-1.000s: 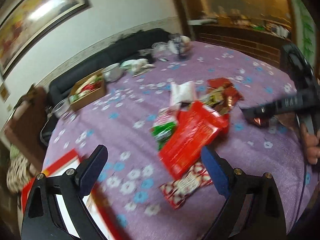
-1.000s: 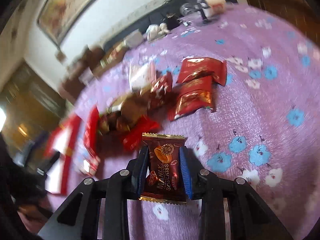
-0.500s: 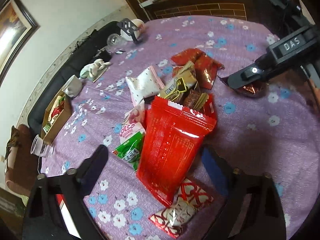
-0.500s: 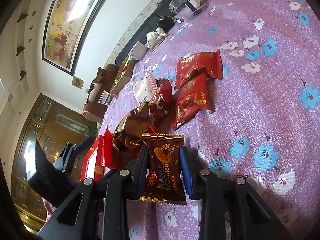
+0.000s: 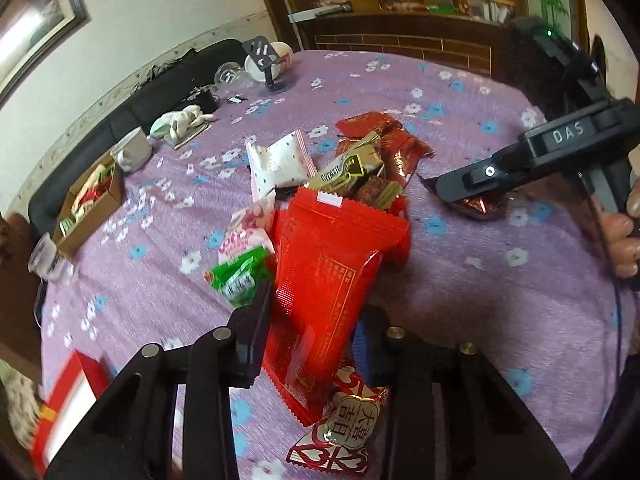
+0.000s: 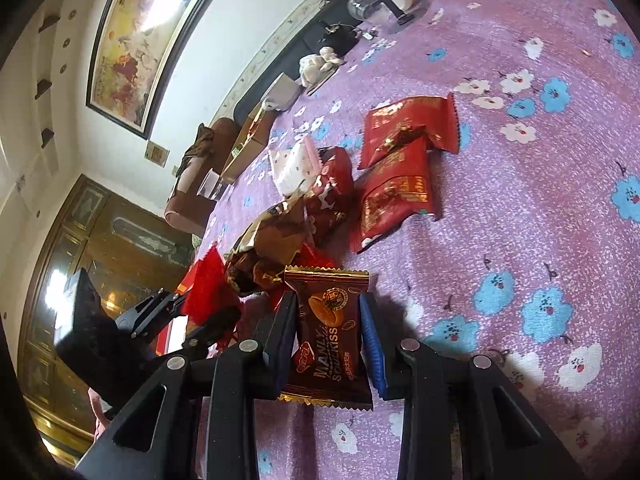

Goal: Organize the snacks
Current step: 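Grasp the long red packet with the left gripper while the right gripper holds the coffee candy, then carry both packets to the red-rimmed tray and open both grippers over it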

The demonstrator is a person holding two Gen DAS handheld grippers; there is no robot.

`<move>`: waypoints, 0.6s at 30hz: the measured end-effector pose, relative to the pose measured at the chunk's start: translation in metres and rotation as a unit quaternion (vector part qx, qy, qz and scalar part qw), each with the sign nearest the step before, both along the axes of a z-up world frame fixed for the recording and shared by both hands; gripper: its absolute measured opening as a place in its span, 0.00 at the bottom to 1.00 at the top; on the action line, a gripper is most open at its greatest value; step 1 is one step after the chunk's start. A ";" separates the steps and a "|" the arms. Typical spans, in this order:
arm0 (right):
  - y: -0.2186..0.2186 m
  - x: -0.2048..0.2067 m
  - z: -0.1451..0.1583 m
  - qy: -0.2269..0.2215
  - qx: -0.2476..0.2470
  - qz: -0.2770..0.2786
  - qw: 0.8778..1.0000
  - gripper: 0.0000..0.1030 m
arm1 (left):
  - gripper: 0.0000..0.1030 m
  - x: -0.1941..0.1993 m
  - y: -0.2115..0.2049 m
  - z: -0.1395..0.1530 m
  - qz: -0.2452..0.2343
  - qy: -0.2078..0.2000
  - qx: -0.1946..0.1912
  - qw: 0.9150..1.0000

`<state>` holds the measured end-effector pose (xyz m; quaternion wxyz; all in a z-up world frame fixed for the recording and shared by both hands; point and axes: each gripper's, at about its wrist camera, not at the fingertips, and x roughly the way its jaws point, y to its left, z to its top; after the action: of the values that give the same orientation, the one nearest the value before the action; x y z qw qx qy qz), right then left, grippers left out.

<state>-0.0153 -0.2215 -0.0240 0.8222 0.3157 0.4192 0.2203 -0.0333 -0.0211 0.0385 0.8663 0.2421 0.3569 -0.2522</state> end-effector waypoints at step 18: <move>0.019 -0.021 0.019 -0.057 -0.007 0.029 0.998 0.31 | 0.32 -0.073 0.111 0.044 0.171 -0.032 -0.186 0.967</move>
<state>-0.0361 -0.2029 -0.0046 0.8399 0.2849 0.3826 0.2589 -0.1062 0.0897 0.0824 0.9371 0.0198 0.3121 -0.1549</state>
